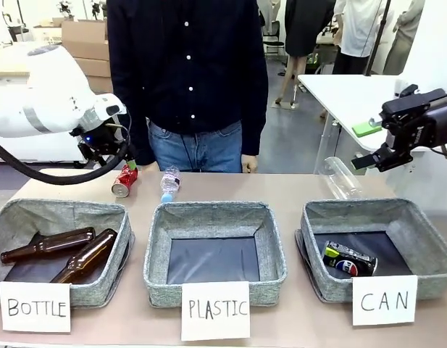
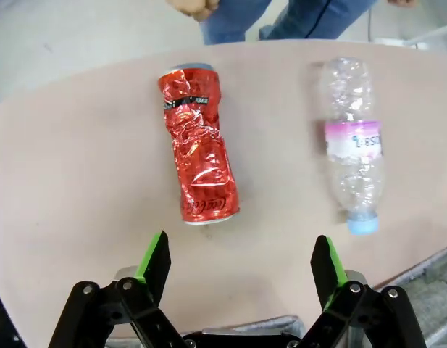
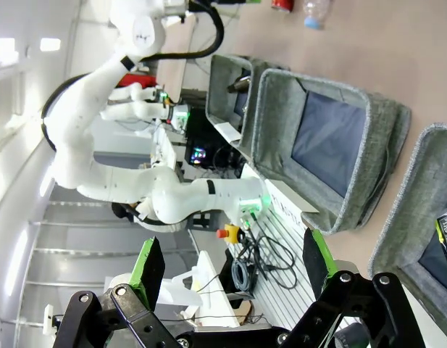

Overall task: Sort the can waste into the basket.
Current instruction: Pick up the can waste from the table and place it in the right Fabric basket.

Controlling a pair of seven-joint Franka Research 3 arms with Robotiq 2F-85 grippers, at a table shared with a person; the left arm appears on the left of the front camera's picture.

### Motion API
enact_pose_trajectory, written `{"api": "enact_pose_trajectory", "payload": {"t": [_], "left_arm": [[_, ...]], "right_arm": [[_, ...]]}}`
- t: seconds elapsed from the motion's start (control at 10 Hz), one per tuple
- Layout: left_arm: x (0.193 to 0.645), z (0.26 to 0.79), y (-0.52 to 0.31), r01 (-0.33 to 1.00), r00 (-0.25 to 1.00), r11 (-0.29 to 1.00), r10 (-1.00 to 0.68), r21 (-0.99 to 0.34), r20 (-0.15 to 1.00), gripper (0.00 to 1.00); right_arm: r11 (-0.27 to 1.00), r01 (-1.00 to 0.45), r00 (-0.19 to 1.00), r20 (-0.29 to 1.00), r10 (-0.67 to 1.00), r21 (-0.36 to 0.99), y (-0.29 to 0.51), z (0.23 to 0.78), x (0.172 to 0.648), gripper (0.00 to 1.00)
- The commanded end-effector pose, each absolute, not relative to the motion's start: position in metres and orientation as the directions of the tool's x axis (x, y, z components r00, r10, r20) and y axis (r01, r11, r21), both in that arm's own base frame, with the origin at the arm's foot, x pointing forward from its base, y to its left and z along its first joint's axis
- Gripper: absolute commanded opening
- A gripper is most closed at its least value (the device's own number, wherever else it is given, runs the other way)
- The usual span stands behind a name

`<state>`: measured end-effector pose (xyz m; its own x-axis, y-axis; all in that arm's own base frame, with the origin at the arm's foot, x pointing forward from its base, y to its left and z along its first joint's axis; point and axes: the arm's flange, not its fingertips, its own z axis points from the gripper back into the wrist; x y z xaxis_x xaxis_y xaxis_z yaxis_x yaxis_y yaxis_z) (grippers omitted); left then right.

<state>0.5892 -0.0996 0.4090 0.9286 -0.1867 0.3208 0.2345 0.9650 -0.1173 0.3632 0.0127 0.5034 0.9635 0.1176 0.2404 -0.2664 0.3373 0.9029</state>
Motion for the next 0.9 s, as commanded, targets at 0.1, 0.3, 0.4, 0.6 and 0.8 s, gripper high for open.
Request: {"api": "enact_pose_trajectory", "payload": {"t": [0.1, 0.3, 0.4, 0.6, 0.8], "left_arm": [[0.589, 0.409, -0.100, 0.235, 0.929, 0.965, -0.187, -0.117, 0.321, 1.00], [0.639, 0.370, -0.094, 0.200, 0.949, 0.973, -0.164, -0.113, 0.268, 1.00], [0.644, 0.358, -0.096, 0.216, 0.940, 0.969, -0.174, -0.118, 0.292, 1.00], [0.656, 0.340, -0.096, 0.219, 0.927, 0.971, -0.176, -0.096, 0.333, 1.00], [0.671, 0.328, -0.096, 0.196, 0.919, 0.979, -0.161, -0.063, 0.361, 1.00]], "right_arm": [[0.335, -0.283, 0.959, 0.252, 0.133, 0.899, 0.011, 0.505, 0.364, 1.00], [0.335, -0.283, 0.959, 0.252, 0.133, 0.899, 0.011, 0.505, 0.364, 1.00], [0.335, -0.283, 0.959, 0.252, 0.133, 0.899, 0.011, 0.505, 0.364, 1.00], [0.335, -0.283, 0.959, 0.252, 0.133, 0.899, 0.011, 0.505, 0.364, 1.00], [0.335, -0.283, 0.959, 0.252, 0.133, 0.899, 0.011, 0.505, 0.364, 1.00]]}}
